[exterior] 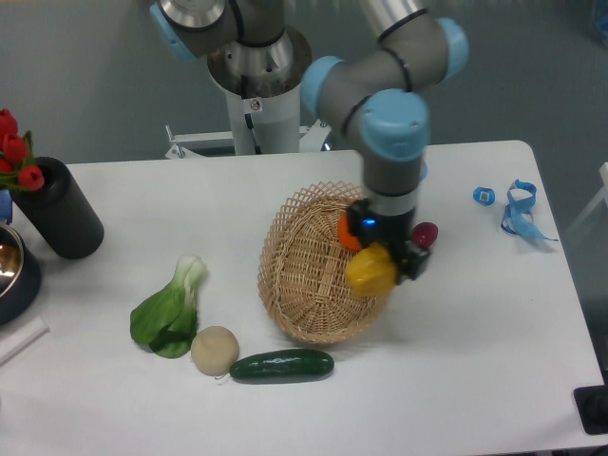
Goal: Pick up the yellow pepper from the basket
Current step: 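Carry the held yellow pepper away from the basket beside the sweet potato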
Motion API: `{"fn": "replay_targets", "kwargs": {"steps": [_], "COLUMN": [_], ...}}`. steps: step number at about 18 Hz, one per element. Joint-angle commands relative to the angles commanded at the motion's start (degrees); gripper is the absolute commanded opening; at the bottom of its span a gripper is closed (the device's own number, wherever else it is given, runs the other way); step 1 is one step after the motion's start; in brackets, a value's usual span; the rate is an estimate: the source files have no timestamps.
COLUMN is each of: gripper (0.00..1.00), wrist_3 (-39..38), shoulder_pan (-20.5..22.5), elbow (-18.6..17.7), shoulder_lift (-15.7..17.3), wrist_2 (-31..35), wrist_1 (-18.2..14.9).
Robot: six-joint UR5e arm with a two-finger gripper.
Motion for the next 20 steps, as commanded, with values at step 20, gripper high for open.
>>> {"fn": "replay_targets", "kwargs": {"steps": [20], "gripper": [0.46], "wrist_3": [-2.3], "shoulder_pan": [3.0], "elbow": [12.9], "shoulder_lift": [-7.7], "wrist_2": [4.8], "wrist_1": [-4.1]}}
